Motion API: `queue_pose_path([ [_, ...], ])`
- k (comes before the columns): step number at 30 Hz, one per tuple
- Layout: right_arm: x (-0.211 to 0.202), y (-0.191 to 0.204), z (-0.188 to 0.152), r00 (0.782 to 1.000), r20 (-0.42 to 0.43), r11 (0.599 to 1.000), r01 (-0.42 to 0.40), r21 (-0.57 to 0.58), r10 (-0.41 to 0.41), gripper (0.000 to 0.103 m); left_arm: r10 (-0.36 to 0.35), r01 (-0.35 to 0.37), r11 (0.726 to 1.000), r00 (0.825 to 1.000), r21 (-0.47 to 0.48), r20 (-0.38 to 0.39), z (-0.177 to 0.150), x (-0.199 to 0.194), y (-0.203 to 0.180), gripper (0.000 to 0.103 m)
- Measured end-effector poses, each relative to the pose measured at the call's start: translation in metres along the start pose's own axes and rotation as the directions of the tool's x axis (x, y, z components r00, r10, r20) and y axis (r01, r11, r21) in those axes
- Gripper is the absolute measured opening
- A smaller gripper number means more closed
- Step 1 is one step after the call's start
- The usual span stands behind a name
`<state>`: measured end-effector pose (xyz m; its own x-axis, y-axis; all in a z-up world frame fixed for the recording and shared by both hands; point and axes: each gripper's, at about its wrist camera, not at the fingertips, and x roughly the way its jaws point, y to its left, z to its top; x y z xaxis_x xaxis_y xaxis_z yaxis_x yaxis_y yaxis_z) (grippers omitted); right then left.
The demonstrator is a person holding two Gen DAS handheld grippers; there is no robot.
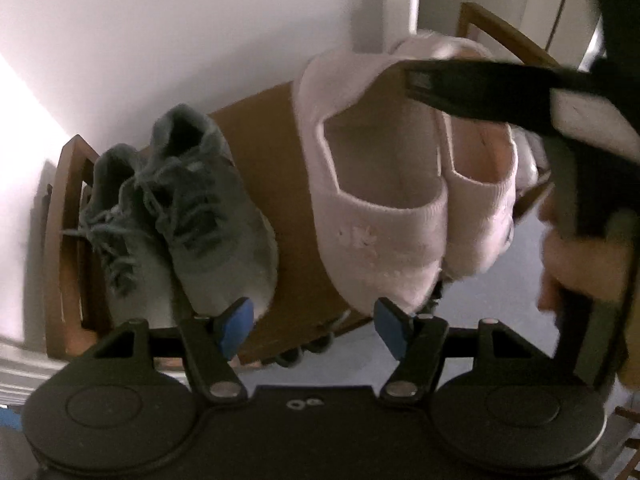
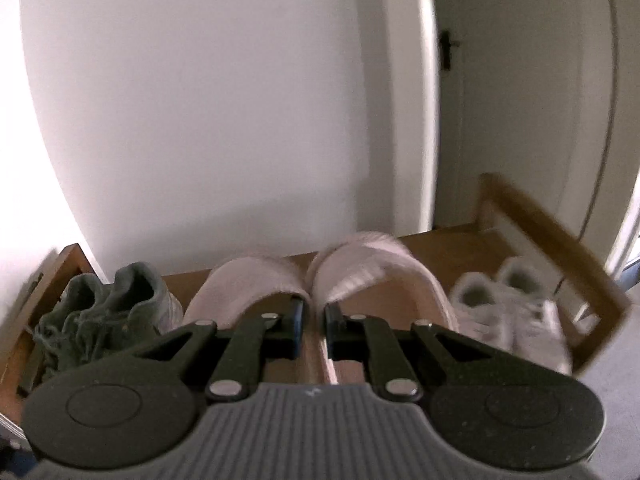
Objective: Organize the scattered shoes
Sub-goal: 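Set the pink slippers on the rack's top shelf beside the grey sneakers, then open the right gripper and withdraw both tools back from the rack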
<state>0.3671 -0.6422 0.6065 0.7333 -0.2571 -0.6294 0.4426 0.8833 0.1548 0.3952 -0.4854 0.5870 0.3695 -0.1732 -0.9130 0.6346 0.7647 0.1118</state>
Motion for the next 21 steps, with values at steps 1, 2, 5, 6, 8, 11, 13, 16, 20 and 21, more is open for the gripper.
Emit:
queue_pose_path([
  [1,0.018,0.005,0.006,0.999,-0.041,1.0,-0.003,-0.006,0.003,0.013,-0.003,0.003,1.0,1.0,-0.006,-0.003,0.001,0.003,0.003,0.067],
  [2,0.031,0.009,0.009,0.998,-0.066,1.0,-0.004,-0.014,0.003,0.013,-0.004,0.004,1.0,1.0,-0.012,-0.008,0.002,0.007,0.006,0.067],
  [5,0.052,0.018,0.016,0.999,-0.045,0.998,0.0,-0.056,-0.002,0.013,-0.004,0.004,1.0,1.0,-0.023,-0.022,0.003,0.018,0.014,0.067],
  [6,0.058,0.022,0.021,0.999,-0.049,0.997,0.007,-0.076,-0.01,0.013,-0.004,0.003,1.0,1.0,-0.025,-0.026,0.003,0.02,0.015,0.067],
  [8,0.072,0.031,0.036,0.996,-0.081,0.991,0.023,-0.131,-0.033,0.013,0.0,-0.001,1.0,0.999,-0.03,-0.032,0.003,0.024,0.018,0.067],
  [11,0.067,0.032,0.046,0.997,-0.076,0.99,0.008,-0.14,-0.018,0.014,-0.002,0.0,0.999,0.999,-0.043,-0.036,0.002,0.025,0.02,0.067],
  [13,0.043,0.029,0.043,0.999,-0.019,0.984,0.037,-0.173,-0.041,0.023,-0.01,0.008,0.999,0.999,-0.048,-0.038,0.002,0.023,0.018,0.067],
  [16,-0.009,0.001,0.028,0.998,0.056,0.991,0.031,-0.131,-0.024,0.088,-0.022,0.02,0.999,0.999,-0.048,-0.039,0.002,0.017,0.013,0.067],
  [20,-0.07,-0.051,0.0,0.997,0.072,1.0,-0.014,-0.015,0.015,0.091,-0.015,0.013,0.999,0.999,-0.04,-0.031,-0.001,-0.001,-0.003,0.067],
  [21,-0.08,-0.06,-0.007,0.998,0.06,1.0,-0.018,0.008,0.017,0.092,-0.011,0.01,0.999,0.999,-0.04,-0.031,-0.002,-0.005,-0.007,0.067],
])
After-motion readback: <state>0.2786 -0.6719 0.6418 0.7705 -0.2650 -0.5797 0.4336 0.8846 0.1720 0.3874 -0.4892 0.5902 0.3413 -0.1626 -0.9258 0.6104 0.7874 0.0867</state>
